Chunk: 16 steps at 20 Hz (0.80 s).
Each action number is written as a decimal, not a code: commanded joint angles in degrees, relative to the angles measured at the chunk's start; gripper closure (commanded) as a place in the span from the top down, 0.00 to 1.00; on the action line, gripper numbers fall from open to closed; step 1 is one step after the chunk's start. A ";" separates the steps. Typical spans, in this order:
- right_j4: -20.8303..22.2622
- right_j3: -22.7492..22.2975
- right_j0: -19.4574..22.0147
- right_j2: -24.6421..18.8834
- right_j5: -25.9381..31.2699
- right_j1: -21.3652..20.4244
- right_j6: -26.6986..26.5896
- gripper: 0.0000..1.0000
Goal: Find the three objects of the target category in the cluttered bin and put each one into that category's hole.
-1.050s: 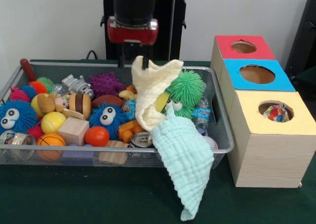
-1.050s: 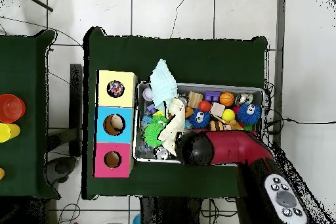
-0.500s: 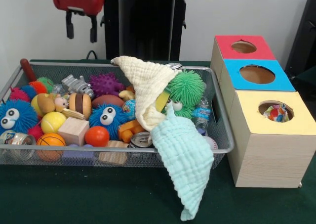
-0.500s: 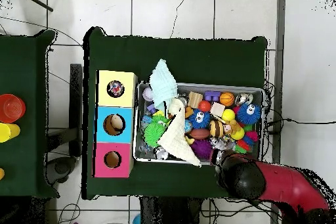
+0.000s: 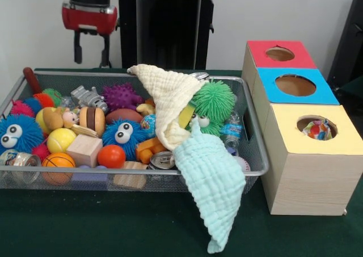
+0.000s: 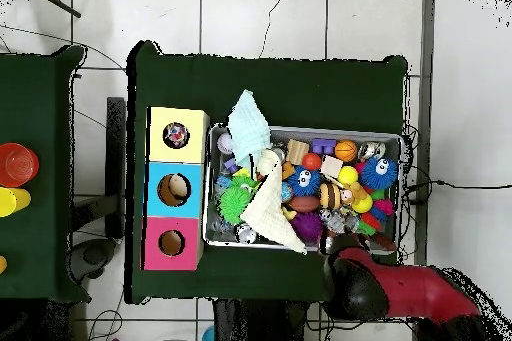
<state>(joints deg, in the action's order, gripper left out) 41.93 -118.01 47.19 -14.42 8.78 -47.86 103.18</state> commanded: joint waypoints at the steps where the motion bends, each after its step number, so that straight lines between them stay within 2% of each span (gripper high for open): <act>1: 5.74 2.56 -8.33 7.19 -12.56 9.51 7.04 1.00; 6: 2.83 4.07 -13.47 14.29 -18.53 10.70 7.34 1.00; 9: 1.12 5.94 -16.27 18.44 -20.39 12.87 6.82 1.00; 16: 0.28 7.09 -16.93 20.15 -23.04 15.72 6.49 1.00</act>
<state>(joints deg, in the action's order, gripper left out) 43.73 -117.93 30.24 2.42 -10.03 -35.96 103.18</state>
